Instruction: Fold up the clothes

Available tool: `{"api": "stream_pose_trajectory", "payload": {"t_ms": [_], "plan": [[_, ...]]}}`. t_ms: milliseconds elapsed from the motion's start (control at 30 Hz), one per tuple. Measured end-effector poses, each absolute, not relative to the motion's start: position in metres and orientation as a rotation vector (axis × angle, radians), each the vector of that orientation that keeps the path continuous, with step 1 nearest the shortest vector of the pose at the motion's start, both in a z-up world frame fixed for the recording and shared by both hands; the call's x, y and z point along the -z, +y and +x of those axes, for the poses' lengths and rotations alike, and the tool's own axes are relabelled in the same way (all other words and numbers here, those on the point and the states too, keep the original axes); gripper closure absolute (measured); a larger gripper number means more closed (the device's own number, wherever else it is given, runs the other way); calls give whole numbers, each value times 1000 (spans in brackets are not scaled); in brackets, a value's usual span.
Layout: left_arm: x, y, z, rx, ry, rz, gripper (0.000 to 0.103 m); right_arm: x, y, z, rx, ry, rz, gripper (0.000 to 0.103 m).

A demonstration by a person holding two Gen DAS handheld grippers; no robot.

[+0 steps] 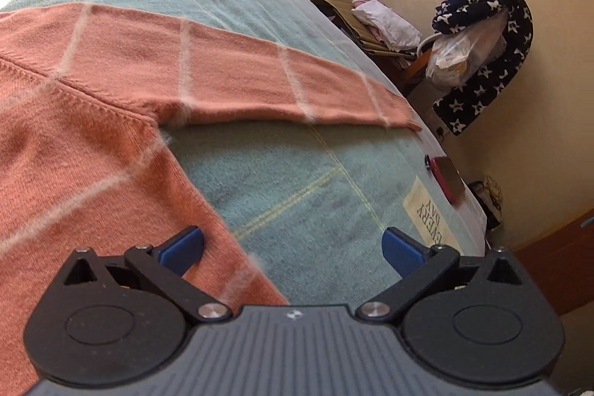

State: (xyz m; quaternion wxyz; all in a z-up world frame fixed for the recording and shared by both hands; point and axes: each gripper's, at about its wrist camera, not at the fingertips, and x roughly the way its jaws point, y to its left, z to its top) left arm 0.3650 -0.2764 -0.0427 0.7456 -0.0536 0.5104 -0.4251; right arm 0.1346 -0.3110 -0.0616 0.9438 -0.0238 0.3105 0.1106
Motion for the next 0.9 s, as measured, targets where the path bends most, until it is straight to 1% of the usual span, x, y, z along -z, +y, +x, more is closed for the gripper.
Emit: {"api": "stream_pose_trajectory", "payload": {"t_ms": [133, 233, 333, 400, 500, 633, 800, 900], "plan": [[30, -274, 343, 979, 1087, -85, 2, 61, -311, 134, -227, 629, -47, 0], [25, -262, 341, 957, 1070, -141, 2, 60, -312, 134, -228, 623, -45, 0], [38, -258, 346, 952, 1144, -217, 2, 59, -312, 133, -234, 617, -44, 0], [47, -264, 345, 954, 1169, -218, 2, 58, -311, 133, -235, 616, -47, 0], [50, -277, 338, 972, 1149, -157, 2, 59, -311, 133, -234, 618, -51, 0], [34, -267, 341, 959, 1087, -145, 2, 59, -311, 133, -233, 619, -52, 0], [21, -229, 382, 743, 944, -180, 2, 58, -310, 131, -239, 617, -58, 0], [33, -208, 419, 601, 933, -254, 2, 59, -308, 131, -247, 618, -65, 0]]}}
